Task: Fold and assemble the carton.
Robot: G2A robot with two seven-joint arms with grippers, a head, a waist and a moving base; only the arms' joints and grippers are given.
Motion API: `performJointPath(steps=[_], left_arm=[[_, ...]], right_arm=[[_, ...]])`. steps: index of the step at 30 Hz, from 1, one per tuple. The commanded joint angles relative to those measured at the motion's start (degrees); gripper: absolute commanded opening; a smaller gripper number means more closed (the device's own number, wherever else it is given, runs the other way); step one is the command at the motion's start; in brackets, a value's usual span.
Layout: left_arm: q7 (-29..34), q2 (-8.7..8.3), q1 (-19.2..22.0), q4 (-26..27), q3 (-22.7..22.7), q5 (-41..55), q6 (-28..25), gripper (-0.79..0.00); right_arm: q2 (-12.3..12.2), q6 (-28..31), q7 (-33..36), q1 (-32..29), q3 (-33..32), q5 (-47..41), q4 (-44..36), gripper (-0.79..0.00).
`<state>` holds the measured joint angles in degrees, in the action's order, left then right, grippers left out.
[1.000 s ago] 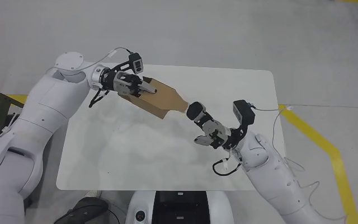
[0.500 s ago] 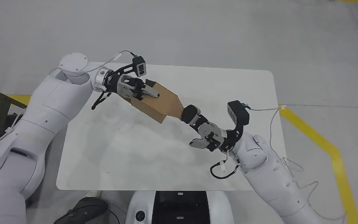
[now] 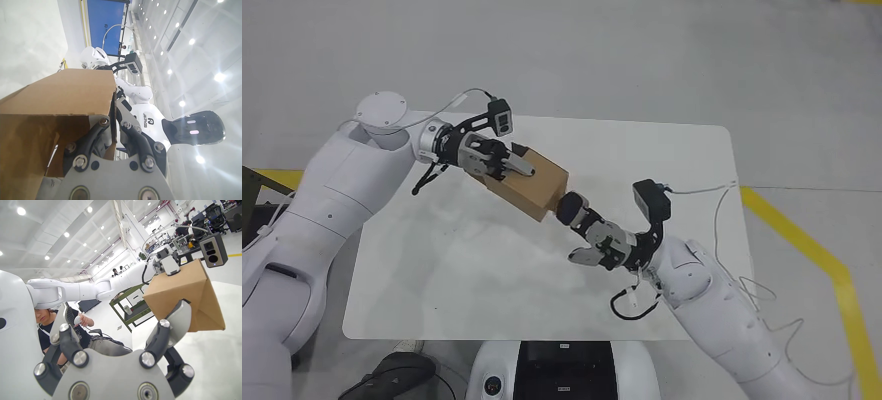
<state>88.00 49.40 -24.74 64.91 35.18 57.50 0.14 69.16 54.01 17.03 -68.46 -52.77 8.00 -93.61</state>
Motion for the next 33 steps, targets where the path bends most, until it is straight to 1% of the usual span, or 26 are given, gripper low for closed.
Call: performJointPath(steps=[1,13,33], left_arm=[[0.0,-0.02,0.0,0.2,0.0,0.1,0.1,-0.785],[0.0,-0.17,-0.2,0.2,-0.7,-0.1,0.4,-0.785],[0.0,-0.71,0.1,2.2,-2.4,2.8,0.4,-0.785]], right_arm=[[0.1,-0.1,0.1,0.2,0.3,-0.3,0.3,0.0],[0.5,0.4,0.1,0.8,0.7,-1.9,0.5,0.0],[1.3,-0.5,2.0,2.0,2.6,-4.2,0.8,0.0]])
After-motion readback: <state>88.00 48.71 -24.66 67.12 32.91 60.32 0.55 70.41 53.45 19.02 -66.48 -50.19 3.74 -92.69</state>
